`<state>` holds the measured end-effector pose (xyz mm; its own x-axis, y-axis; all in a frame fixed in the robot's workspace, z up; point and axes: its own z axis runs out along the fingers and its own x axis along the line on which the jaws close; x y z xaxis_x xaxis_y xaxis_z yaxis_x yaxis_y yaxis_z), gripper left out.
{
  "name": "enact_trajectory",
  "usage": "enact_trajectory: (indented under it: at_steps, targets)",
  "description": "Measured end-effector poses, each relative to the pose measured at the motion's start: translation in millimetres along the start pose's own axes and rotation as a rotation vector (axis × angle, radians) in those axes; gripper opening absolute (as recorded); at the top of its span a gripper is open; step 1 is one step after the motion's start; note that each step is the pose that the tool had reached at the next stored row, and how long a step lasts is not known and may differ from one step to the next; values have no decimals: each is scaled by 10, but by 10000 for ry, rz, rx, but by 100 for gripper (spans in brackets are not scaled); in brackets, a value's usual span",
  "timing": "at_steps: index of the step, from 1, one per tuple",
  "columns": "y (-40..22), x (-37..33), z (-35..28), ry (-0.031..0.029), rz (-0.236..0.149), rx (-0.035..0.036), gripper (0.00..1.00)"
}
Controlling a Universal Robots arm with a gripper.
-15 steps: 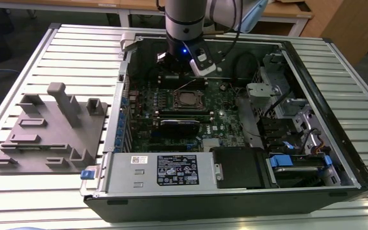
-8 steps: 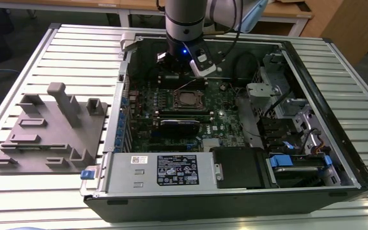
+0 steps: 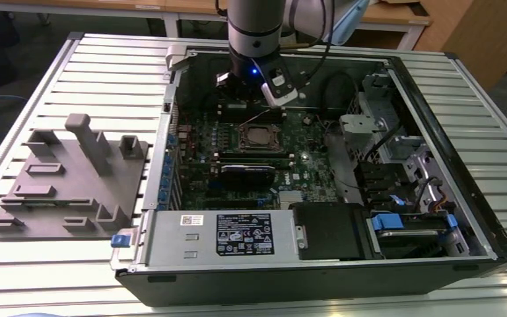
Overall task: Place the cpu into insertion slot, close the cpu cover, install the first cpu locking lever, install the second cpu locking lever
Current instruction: 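Install the first cpu locking lever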
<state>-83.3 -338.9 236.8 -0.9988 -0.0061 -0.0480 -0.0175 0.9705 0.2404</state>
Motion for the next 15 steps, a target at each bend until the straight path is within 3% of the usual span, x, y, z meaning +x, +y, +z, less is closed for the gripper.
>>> enact_trajectory:
  at_steps: [7, 9, 15]
  targets:
    - [-3, 1, 13, 0, 0, -3, 10]
    - [-18, 4, 72, 0, 0, -3, 10]
    - [-18, 4, 74, 0, 0, -3, 10]
